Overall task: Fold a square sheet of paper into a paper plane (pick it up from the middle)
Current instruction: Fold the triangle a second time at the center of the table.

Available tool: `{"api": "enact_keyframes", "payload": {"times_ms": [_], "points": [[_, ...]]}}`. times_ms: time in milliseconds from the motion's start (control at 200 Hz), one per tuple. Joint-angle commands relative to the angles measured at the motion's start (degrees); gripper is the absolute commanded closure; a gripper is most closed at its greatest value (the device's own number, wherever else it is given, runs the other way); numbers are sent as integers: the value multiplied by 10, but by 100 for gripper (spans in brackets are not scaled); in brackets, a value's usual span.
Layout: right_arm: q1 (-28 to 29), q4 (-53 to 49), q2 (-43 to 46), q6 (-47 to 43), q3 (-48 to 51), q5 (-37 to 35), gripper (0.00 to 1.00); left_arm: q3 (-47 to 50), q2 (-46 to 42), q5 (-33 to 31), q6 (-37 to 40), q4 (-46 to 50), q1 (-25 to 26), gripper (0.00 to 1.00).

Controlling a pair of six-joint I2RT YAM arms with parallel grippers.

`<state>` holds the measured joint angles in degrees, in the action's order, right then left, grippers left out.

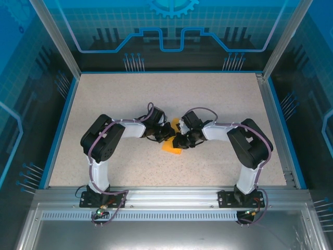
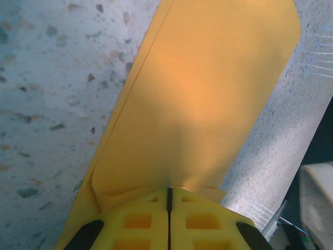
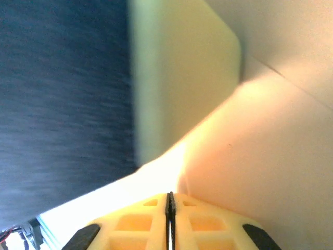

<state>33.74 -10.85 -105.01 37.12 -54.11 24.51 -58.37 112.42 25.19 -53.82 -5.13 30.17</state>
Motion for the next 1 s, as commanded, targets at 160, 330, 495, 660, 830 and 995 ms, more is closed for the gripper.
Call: {"api": "enact_keyframes", "payload": {"times_ms": [160,330,495,660,830,995], "points": [[-12,-5,-12,1,25,10,88,9,27,-10,14,46,10,94],[-19,-14,27,1,23,22,88,9,27,-11,13,46,10,94],[-17,-11,41,0,34,40,87,9,28,-13,12,46,10,94],[-18,17,12,13,77,38,87,9,28,-12,11,43,10,94],[-20,10,3,15,85,32,87,10,25,-11,13,47,10,94],[-22,-14,52,7,73,35,87,11,22,-11,12,48,10,95]]}}
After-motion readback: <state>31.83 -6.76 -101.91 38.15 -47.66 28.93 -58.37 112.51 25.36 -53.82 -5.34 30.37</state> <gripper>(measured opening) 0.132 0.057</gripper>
